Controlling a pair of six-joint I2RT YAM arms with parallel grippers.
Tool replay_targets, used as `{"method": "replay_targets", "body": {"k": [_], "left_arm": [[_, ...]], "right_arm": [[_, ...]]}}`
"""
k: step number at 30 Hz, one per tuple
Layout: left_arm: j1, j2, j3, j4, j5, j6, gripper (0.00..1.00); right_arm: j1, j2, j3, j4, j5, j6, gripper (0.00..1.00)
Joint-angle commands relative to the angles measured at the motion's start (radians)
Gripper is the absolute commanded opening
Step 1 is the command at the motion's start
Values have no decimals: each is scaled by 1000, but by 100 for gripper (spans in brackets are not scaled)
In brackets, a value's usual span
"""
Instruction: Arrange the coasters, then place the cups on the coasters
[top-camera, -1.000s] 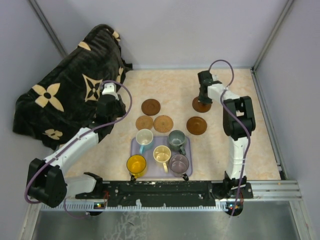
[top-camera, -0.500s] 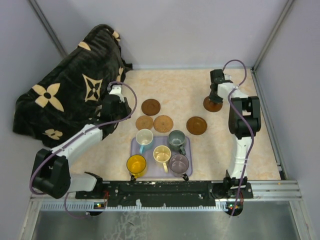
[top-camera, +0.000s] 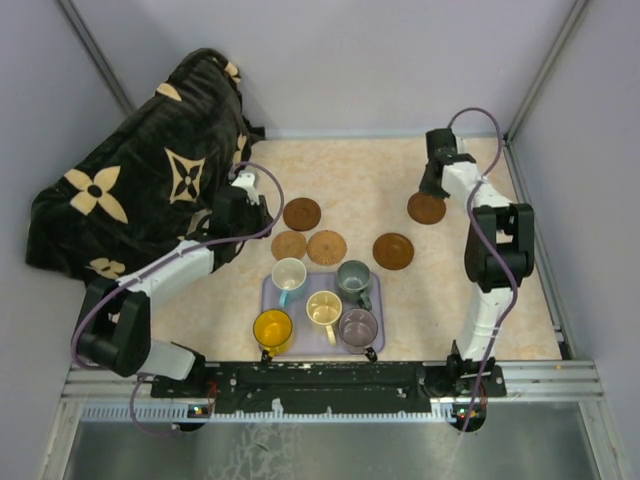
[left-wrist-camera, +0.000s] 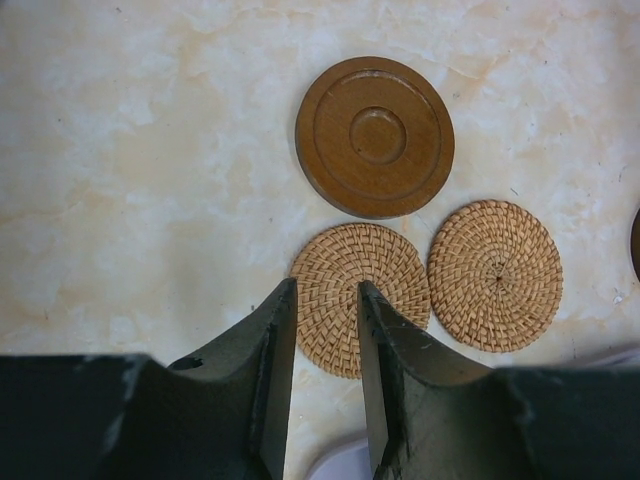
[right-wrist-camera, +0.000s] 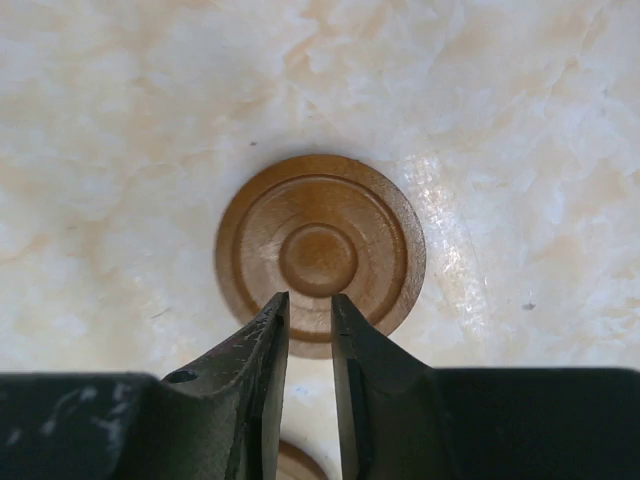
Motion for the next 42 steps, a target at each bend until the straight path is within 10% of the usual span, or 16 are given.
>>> {"method": "replay_targets", "body": {"k": [1, 17, 42], "left_arm": [[4, 19, 23, 35, 46, 14, 38], [3, 74, -37, -6, 171, -39, 32], [-34, 172, -77, 37, 267, -104, 24]], "right_arm": [[71, -146, 22, 19, -46, -56, 27], [420, -36, 50, 23, -215, -40, 15], [596, 30, -81, 80, -338, 40, 8]]}}
